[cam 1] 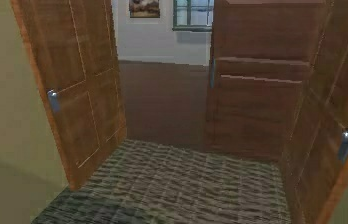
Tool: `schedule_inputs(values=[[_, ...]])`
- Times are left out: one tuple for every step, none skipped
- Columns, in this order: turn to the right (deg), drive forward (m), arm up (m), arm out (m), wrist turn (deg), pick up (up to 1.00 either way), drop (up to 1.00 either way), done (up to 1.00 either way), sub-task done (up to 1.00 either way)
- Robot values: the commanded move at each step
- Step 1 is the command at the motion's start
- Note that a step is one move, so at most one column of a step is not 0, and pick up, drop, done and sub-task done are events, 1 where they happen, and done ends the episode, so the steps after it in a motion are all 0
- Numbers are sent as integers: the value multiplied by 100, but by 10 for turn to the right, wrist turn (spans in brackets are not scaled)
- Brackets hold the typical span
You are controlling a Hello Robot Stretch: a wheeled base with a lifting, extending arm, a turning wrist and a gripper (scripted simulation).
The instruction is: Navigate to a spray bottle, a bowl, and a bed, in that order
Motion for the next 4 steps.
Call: schedule_inputs(values=[[0, 100, 0, 0, 0, 0, 0, 0, 0], [-30, 0, 0, 0, 0, 0, 0, 0, 0], [0, 80, 0, 0, 0, 0, 0, 0, 0], [150, 0, 0, 0, 0, 0, 0, 0, 0]])
